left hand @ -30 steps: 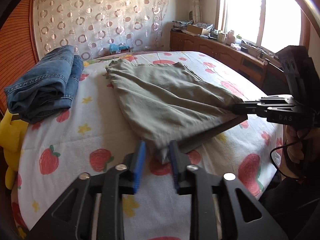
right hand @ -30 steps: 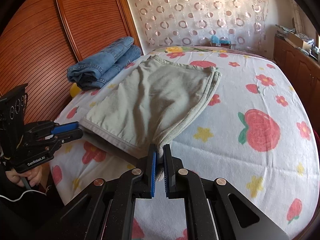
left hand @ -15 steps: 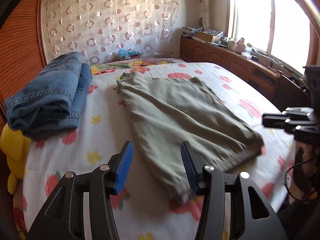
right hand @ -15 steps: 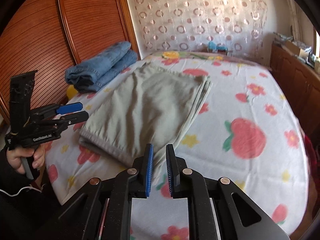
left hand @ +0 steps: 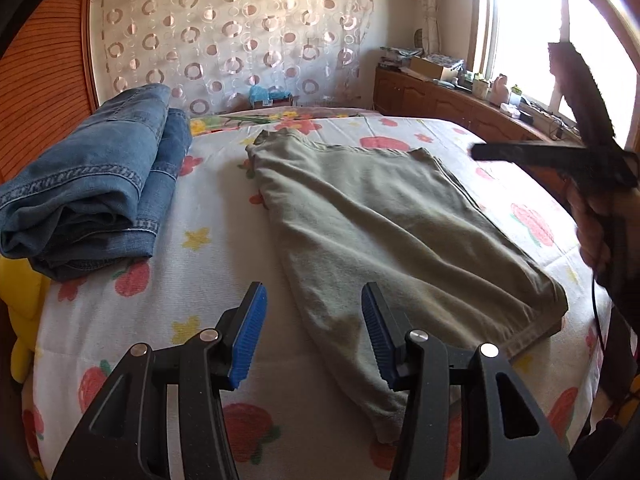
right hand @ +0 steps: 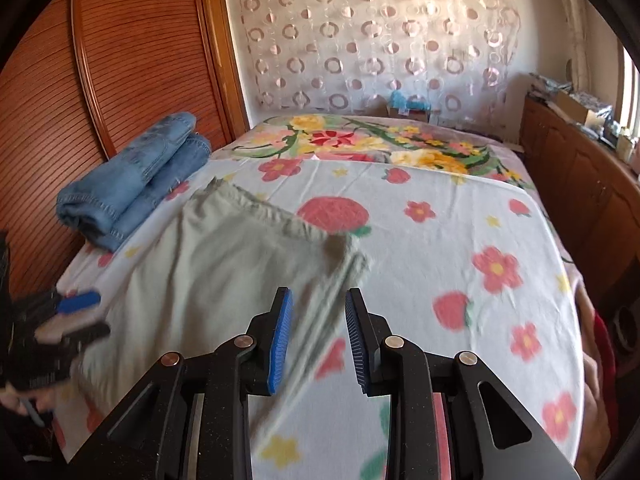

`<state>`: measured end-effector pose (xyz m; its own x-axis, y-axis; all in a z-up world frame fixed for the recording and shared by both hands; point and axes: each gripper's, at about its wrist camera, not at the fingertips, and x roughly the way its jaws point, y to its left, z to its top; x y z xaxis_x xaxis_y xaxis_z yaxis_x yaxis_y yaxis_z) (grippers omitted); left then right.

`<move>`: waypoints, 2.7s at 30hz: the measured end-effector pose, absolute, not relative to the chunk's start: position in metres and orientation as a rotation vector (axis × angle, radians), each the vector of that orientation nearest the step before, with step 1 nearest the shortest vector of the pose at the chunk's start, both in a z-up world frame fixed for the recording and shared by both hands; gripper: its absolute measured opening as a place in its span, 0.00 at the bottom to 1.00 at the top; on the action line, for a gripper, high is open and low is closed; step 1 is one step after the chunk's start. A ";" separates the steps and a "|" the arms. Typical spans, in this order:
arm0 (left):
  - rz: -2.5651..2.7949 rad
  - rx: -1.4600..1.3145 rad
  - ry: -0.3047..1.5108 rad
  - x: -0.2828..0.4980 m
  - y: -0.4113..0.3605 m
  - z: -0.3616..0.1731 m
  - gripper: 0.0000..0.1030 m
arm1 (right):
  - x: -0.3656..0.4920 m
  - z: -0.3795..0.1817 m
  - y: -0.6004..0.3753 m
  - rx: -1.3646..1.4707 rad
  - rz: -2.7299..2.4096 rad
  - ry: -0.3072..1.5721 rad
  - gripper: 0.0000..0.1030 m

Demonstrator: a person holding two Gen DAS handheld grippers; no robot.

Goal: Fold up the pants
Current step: 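Move both open grippers back toward the folded edge of the trousers, then grasp the folded edge of the trousers with both grippers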

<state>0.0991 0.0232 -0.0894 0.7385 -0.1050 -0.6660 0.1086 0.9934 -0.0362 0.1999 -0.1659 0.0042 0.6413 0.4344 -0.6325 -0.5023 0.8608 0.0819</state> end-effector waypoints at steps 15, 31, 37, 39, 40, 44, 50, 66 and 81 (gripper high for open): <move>-0.107 0.038 0.749 0.099 0.014 -0.097 0.49 | 0.294 -0.021 -0.134 -0.093 0.486 0.814 0.14; -0.106 0.061 0.752 0.098 0.014 -0.097 0.49 | 0.285 -0.019 -0.135 -0.131 0.385 0.779 0.06; -0.106 0.054 0.765 0.101 0.016 -0.098 0.49 | 0.272 -0.013 -0.136 -0.168 0.385 0.770 0.14; -0.109 0.051 0.762 0.100 0.016 -0.098 0.49 | 0.261 -0.005 -0.138 -0.193 0.407 0.762 0.14; -0.108 0.050 0.763 0.100 0.016 -0.098 0.49 | 0.252 -0.002 -0.140 -0.190 0.430 0.756 0.15; -0.106 0.048 0.763 0.100 0.015 -0.097 0.49 | 0.211 0.001 -0.145 -0.189 0.494 0.746 0.18; -0.103 0.048 0.766 0.100 0.015 -0.098 0.49 | 0.166 -0.014 -0.148 -0.191 0.579 0.762 0.18; -0.092 0.037 0.750 0.098 0.017 -0.097 0.49 | 0.144 -0.037 -0.143 -0.203 0.573 0.783 0.19; -0.122 0.018 0.764 0.077 0.017 -0.096 0.49 | 0.084 -0.031 -0.178 -0.167 0.561 0.778 0.39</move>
<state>0.0773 0.0168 -0.0955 0.7151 -0.1033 -0.6913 0.1165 0.9928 -0.0279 0.0838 -0.1779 -0.0306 0.5747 0.4166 -0.7044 -0.5368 0.8416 0.0597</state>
